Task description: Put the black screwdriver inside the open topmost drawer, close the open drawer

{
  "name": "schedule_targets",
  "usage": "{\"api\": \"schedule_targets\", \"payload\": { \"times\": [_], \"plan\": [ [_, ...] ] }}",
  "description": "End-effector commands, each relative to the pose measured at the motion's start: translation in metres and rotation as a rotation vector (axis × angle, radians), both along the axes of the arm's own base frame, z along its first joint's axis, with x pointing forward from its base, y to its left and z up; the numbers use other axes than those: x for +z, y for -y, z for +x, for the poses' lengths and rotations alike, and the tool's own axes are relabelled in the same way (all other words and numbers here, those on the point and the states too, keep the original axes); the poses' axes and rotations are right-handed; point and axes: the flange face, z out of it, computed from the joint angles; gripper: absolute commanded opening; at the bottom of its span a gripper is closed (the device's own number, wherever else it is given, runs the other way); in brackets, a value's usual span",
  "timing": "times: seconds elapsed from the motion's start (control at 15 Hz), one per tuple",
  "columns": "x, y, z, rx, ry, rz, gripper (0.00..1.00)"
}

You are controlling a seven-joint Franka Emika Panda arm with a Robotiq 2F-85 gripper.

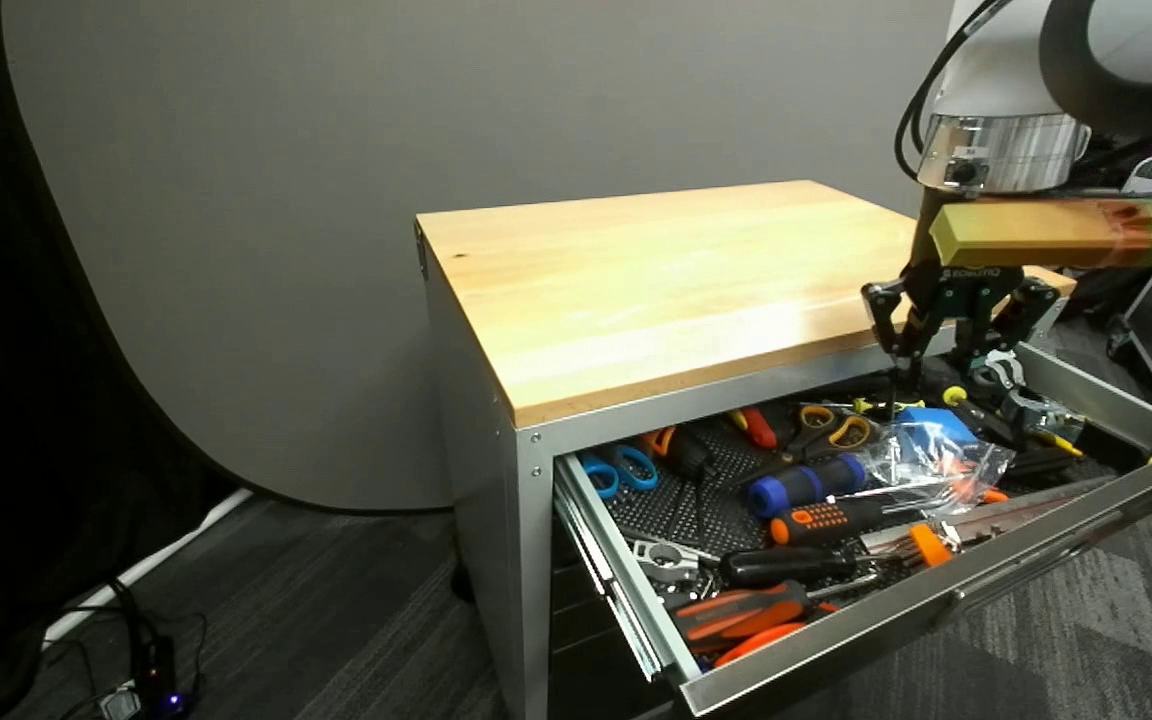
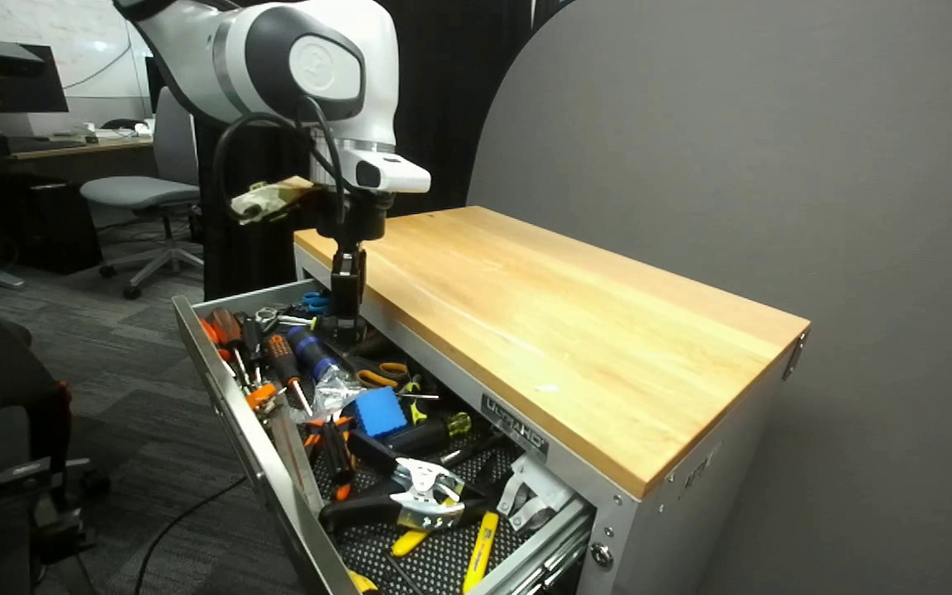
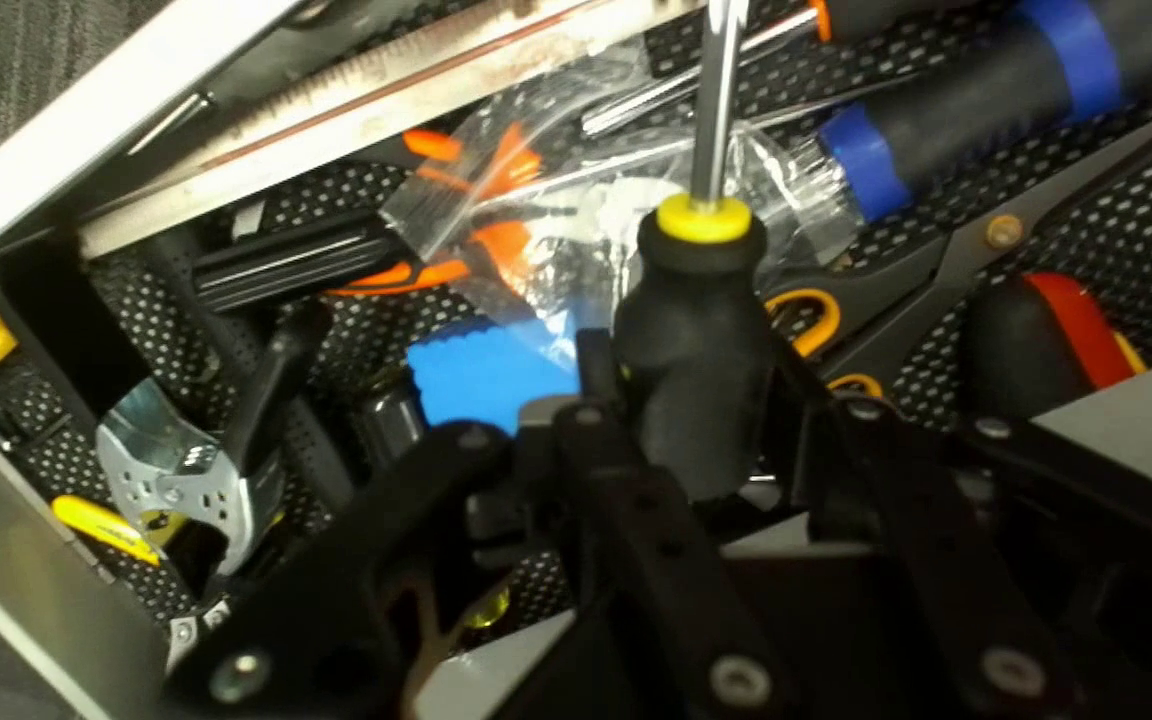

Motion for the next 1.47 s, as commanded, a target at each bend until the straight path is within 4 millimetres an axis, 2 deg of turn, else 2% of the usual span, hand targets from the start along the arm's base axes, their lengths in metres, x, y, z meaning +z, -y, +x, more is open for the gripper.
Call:
{"api": "schedule_targets", "payload": {
  "times": [0.0, 0.13, 0.27, 0.4, 0.67, 0.8, 0.93, 1.07, 1.13, 1.2, 1.4],
  "plan": [
    [0.014, -0.019, -0.014, 0.031, 0.045, 0.031, 0.68],
    [0.021, -0.020, -0.024, 0.085, -0.004, 0.053, 0.84],
    [0.031, -0.015, -0.046, 0.185, -0.078, 0.103, 0.98],
    [0.040, 0.000, -0.068, 0.246, -0.174, 0.115, 1.00],
    [0.054, 0.048, -0.109, 0.291, -0.369, 0.093, 1.00],
    [0.047, 0.065, -0.120, 0.303, -0.432, 0.105, 1.00],
    [0.028, 0.075, -0.127, 0.311, -0.481, 0.126, 1.00],
    [0.000, 0.073, -0.132, 0.299, -0.510, 0.151, 1.00],
    [-0.012, 0.070, -0.133, 0.299, -0.516, 0.176, 0.75],
    [-0.021, 0.069, -0.134, 0.291, -0.521, 0.181, 0.75],
    [-0.045, 0.071, -0.129, 0.293, -0.540, 0.190, 0.49]
  ]
}}
